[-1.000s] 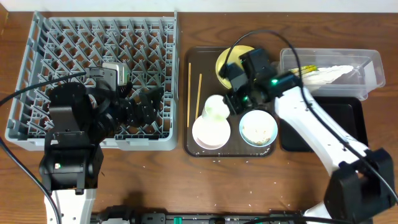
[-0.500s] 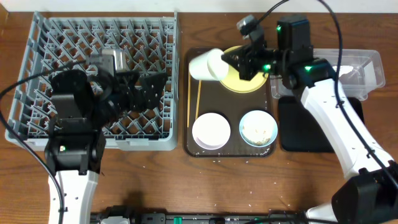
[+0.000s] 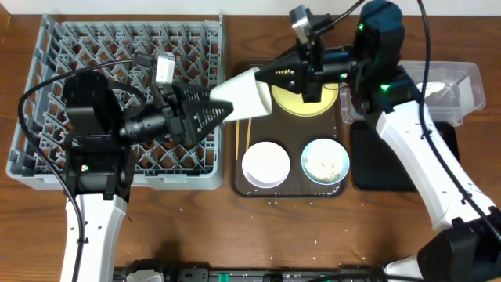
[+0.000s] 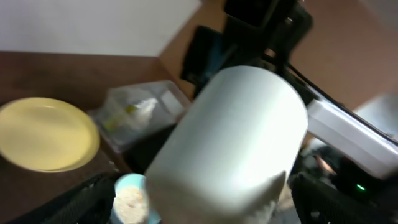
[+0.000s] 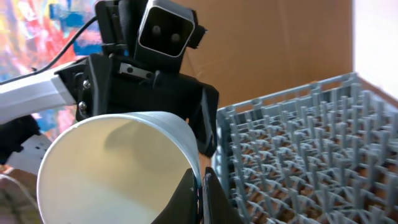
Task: Sort waste into correct bins and load items into the dishwasher
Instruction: 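Lift the white cup and hand it to the left gripper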
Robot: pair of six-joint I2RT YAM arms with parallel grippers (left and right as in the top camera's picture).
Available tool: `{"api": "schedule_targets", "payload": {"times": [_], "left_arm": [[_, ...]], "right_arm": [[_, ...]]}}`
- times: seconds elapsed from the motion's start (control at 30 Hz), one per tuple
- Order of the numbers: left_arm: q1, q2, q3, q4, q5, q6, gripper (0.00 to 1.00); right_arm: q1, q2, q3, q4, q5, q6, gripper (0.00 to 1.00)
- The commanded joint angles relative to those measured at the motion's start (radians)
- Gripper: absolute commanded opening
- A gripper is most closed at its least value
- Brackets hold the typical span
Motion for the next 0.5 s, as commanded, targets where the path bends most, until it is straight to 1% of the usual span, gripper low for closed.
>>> {"api": "schedule_targets", "payload": {"times": [0.0,0.13,0.2,0.23,0.4,0.47], "left_arm": [[-0.003,-0.003,0.024,0.009,0.148,-0.012,0.91],[-0.002,-0.003,0.024,0.008,0.19,-0.012,0.8],[-0.002,-0.003,0.024,0.008,0.19,-0.012,0.7],[-0.003,-0.003,0.024,0.008,0.19,-0.012,0.67],[-0.002,-0.003,0.024,0.008,0.189,-0.011,0.64],[-0.002,-0.003,0.024,0.008,0.189,-0.012,0.59]], "right_arm": [[0.034,-0.018,0.013,0.003,0.022,0.032,0.01],[0.052,-0.018,0.013,0.006,0.038,0.032,0.01],[0.06,-0.018,0.013,0.006,0.049,0.033,0.01],[0.063,-0.018,0.013,0.006,0.06,0.032,0.01],[0.077,-0.018,0.013,0.008,0.093,0.033,0.01],[0.082,-0.018,0.013,0.006,0.093,0.033,0.01]]}}
